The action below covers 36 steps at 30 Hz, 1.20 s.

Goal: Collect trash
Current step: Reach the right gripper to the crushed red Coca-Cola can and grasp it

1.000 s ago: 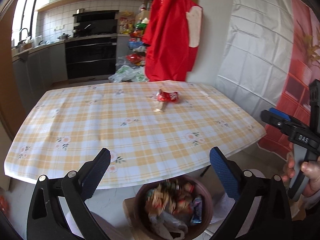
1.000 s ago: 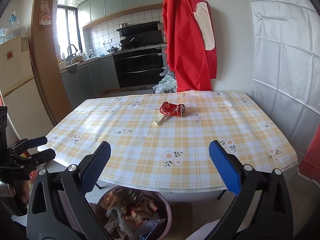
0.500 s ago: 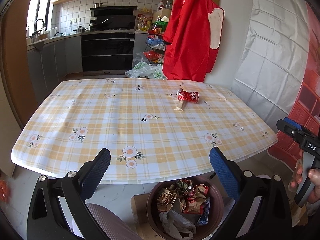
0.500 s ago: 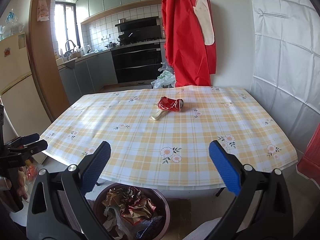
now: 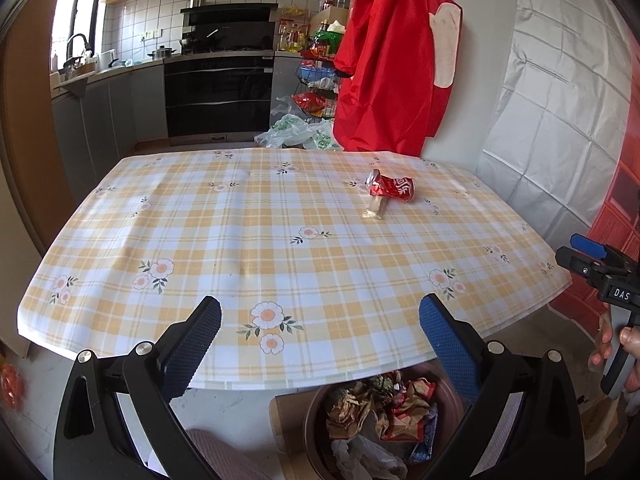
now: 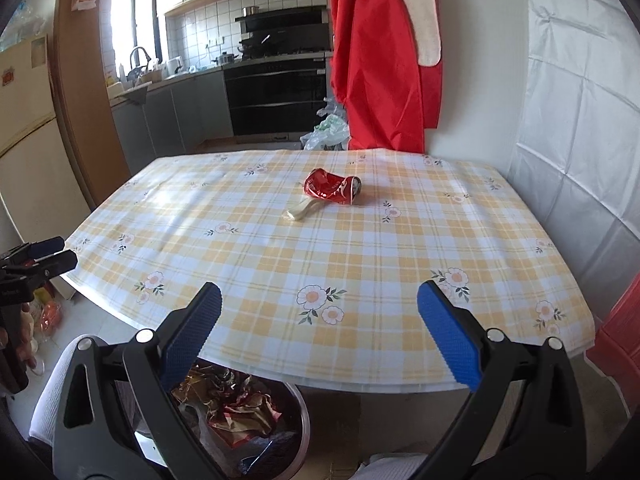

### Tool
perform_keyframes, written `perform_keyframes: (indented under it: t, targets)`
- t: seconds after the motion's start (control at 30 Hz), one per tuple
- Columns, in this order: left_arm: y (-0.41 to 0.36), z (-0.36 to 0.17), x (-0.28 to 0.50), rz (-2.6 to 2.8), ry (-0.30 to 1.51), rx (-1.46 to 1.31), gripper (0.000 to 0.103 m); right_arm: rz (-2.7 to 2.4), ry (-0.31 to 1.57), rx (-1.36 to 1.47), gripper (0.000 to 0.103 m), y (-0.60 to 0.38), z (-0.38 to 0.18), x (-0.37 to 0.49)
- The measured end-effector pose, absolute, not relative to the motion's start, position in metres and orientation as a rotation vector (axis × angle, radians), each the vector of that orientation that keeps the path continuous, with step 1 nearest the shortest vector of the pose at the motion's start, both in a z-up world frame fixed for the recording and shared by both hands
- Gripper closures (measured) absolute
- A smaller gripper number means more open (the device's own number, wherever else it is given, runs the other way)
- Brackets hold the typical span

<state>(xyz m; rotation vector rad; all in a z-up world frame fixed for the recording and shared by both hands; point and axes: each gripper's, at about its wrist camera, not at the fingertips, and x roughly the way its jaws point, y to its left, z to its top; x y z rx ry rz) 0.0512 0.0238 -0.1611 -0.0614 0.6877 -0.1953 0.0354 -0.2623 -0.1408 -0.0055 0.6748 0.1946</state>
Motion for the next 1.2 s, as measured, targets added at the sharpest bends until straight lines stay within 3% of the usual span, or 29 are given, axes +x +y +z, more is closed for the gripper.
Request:
perform_keyframes:
  t: [0.13, 0.2, 0.33, 0.5, 0.7, 1.0, 1.1, 1.2]
  targets:
    - [0.027, -0.161, 0.072, -0.197, 0.682, -0.067, 0.006, 0.194, 0.706, 0.014, 0.008, -0.271, -0.149, 0.069]
    - [0.029, -0.161, 0.085, -0.199, 0.679, -0.069, 0.006, 0.214, 0.726, 0.028, 0.016, -0.275, -0.153, 0.085]
    - [0.031, -0.165, 0.11, -0.205, 0.677, -0.065, 0.006, 0.225, 0.767, -0.03, 0.022, -0.277, -0.162, 0.124]
    - [0.031, -0.175, 0.152, -0.214, 0.679, -0.055, 0.006, 0.269, 0.82, -0.214, 0.035, -0.264, -0.182, 0.179]
    - [0.022, -0.186, 0.2, -0.245, 0.669, -0.039, 0.006, 0.311, 0.908, -0.384, 0.042, -0.239, -0.209, 0.262]
    - [0.02, -0.213, 0.247, -0.289, 0.729, -0.077, 0.013, 0.343, 0.893, -0.856, 0.045, -0.169, -0.268, 0.336]
    - [0.018, -0.221, 0.258, -0.304, 0.738, -0.095, 0.014, 0.316, 0.902, -0.946, 0.059, -0.159, -0.28, 0.352]
    - [0.015, -0.23, 0.268, -0.323, 0.756, -0.109, 0.016, 0.287, 0.928, -0.964, 0.064, -0.157, -0.287, 0.365]
